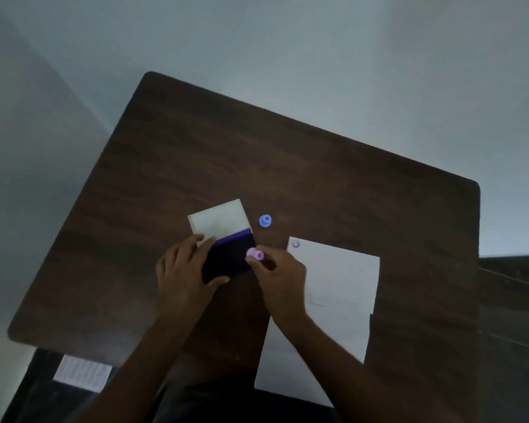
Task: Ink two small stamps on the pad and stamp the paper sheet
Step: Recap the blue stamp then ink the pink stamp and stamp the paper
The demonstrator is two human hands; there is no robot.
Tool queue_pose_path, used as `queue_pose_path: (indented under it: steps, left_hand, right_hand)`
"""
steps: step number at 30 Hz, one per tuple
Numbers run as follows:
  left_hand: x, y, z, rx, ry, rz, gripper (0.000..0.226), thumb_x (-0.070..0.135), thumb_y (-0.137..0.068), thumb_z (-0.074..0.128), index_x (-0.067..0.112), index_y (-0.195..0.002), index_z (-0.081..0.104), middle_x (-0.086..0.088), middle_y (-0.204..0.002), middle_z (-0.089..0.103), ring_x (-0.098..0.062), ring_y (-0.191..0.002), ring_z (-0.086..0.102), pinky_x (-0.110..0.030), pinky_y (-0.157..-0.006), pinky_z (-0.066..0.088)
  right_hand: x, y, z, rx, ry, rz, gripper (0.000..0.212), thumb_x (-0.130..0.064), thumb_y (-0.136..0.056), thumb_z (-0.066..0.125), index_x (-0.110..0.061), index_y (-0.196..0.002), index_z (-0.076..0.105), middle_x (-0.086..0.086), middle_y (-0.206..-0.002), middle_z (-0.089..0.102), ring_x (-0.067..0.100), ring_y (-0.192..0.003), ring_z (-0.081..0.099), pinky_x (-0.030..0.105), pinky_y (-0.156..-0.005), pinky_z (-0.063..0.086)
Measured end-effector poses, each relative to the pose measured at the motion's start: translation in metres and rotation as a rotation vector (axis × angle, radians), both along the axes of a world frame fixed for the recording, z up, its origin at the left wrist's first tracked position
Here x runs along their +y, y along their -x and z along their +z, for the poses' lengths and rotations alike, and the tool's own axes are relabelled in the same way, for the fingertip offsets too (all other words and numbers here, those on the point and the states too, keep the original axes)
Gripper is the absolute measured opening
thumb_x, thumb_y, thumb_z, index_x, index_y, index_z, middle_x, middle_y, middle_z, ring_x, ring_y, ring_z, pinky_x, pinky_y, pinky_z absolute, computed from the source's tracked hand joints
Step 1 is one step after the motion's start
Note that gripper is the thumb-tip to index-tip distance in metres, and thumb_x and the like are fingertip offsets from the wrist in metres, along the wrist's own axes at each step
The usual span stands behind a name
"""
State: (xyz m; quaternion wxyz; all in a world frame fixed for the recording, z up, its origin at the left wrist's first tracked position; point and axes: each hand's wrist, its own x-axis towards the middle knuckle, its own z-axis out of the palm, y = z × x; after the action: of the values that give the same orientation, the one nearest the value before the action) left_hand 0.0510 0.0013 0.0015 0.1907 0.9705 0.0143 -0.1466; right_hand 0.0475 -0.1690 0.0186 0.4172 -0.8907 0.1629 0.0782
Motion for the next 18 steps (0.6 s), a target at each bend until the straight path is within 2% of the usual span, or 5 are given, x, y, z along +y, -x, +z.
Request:
queue_pose_path:
  steps: [2, 4, 7, 12, 18]
  left_hand:
    - [-0.014, -0.002, 0.005, -0.016, 0.067, -0.054, 0.065, 0.05, -0.08, 0.067, 0.027, -0.137, 0.046, -0.001, -0.14, 0.049, -0.022, -0.128, 0.043, -0.042, -0.107, 0.032]
    - [-0.036, -0.003, 0.011, 0.038, 0.186, -0.067, 0.051, 0.04, -0.087, 0.062, 0.025, -0.134, 0.05, -0.002, -0.135, 0.055, -0.019, -0.125, 0.048, -0.034, -0.106, 0.033]
    - [-0.075, -0.006, 0.011, 0.181, 0.328, -0.021, 0.044, 0.031, -0.092, 0.058, 0.021, -0.134, 0.05, -0.001, -0.137, 0.053, -0.017, -0.126, 0.047, -0.029, -0.107, 0.033]
    - [-0.114, -0.02, 0.004, 0.075, 0.415, -0.095, 0.039, 0.03, -0.093, 0.055, 0.021, -0.131, 0.053, -0.002, -0.133, 0.054, -0.019, -0.125, 0.048, -0.031, -0.105, 0.037]
    - [-0.133, -0.037, -0.008, -0.062, 0.305, -0.21, 0.031, 0.025, -0.09, 0.058, 0.02, -0.121, 0.062, -0.006, -0.117, 0.062, -0.024, -0.11, 0.055, -0.038, -0.094, 0.045]
  right_hand:
    - [-0.026, 0.005, 0.001, -0.01, -0.005, -0.147, 0.018, -0.033, -0.087, 0.063, -0.023, -0.098, 0.073, -0.007, -0.087, 0.074, 0.0, -0.079, 0.065, 0.011, -0.077, 0.049]
    - [-0.051, 0.007, -0.001, -0.037, 0.029, -0.238, 0.019, -0.037, -0.089, 0.06, -0.023, -0.091, 0.073, -0.008, -0.078, 0.072, 0.003, -0.072, 0.065, 0.022, -0.071, 0.055]
    - [-0.079, 0.007, -0.008, -0.116, 0.125, -0.31, 0.023, -0.038, -0.091, 0.058, -0.021, -0.083, 0.071, -0.007, -0.072, 0.069, 0.005, -0.067, 0.062, 0.026, -0.062, 0.054]
    - [-0.096, -0.003, -0.022, -0.039, 0.138, -0.254, 0.022, -0.033, -0.085, 0.065, -0.013, -0.091, 0.07, 0.004, -0.089, 0.073, 0.002, -0.069, 0.052, 0.011, -0.066, 0.044]
    - [-0.101, -0.013, -0.04, 0.284, -0.028, -0.22, 0.038, -0.038, -0.088, 0.059, -0.012, -0.116, 0.059, 0.006, -0.121, 0.062, 0.005, -0.094, 0.045, 0.018, -0.088, 0.031]
